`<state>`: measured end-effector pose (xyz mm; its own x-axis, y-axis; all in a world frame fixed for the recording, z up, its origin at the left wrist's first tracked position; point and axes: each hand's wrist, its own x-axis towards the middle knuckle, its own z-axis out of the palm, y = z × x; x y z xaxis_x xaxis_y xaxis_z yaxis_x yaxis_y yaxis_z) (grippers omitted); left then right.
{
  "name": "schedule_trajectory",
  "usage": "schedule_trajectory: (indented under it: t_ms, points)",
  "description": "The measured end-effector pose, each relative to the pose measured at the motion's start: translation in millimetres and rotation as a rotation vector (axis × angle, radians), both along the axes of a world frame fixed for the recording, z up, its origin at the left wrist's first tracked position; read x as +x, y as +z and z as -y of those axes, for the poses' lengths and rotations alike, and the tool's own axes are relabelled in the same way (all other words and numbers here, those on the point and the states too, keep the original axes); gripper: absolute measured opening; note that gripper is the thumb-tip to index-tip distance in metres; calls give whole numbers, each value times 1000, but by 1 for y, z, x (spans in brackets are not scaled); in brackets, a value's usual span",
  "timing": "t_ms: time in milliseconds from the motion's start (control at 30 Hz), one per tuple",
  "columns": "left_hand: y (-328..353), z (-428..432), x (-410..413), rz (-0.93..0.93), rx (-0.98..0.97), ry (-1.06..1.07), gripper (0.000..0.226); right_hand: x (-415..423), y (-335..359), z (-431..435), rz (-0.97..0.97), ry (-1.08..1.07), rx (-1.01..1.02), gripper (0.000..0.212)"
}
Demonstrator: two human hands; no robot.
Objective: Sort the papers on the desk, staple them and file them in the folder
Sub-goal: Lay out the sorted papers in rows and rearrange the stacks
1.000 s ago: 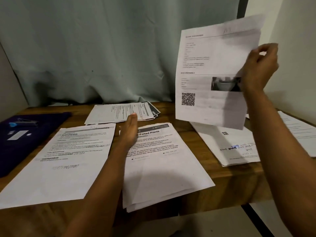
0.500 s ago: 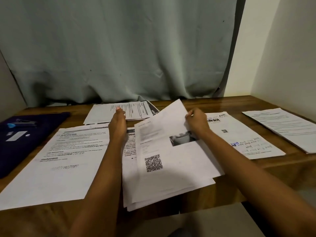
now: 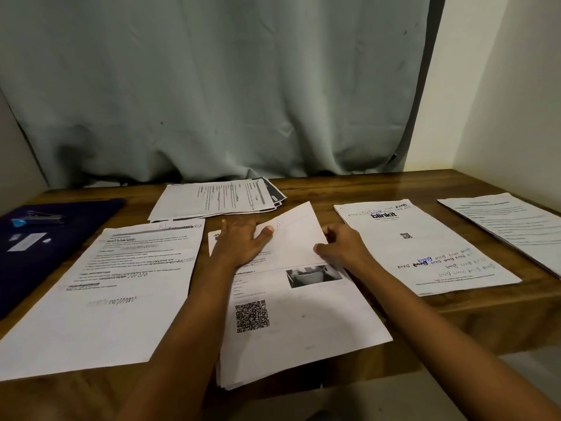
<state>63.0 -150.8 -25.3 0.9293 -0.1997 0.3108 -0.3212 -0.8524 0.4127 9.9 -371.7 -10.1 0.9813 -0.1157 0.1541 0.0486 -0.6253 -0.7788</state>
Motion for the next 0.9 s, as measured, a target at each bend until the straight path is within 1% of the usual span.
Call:
schedule_trajectory:
  t_ms: [67,200,300,400,500,667,767,900]
  points:
    - [-3,0,2,-22,32,6,73,-3,-1,2,-9,15,32,24]
    - [-2,-1,2,1,30,2,71,-2,0,4,-39,55,114,40]
    - [2,1,1,10,-48,41,66,2,0,6,-74,49,149,46]
    - [5,5,-1,-6,-182,73,64,6,0,7,-104,44,162,53]
    - [7,6,-2,10,-243,68,59,6,0,7,-106,61,169,60]
    - [10,9,-3,33,-285,36,44,-1,0,-2,-6,97,8,54]
    - [9,9,-3,21,-318,-6,40,-3,6,-10,29,123,-23,50]
    - [11,11,-13,-27,-487,-19,35,-4,6,-15,75,121,34,45]
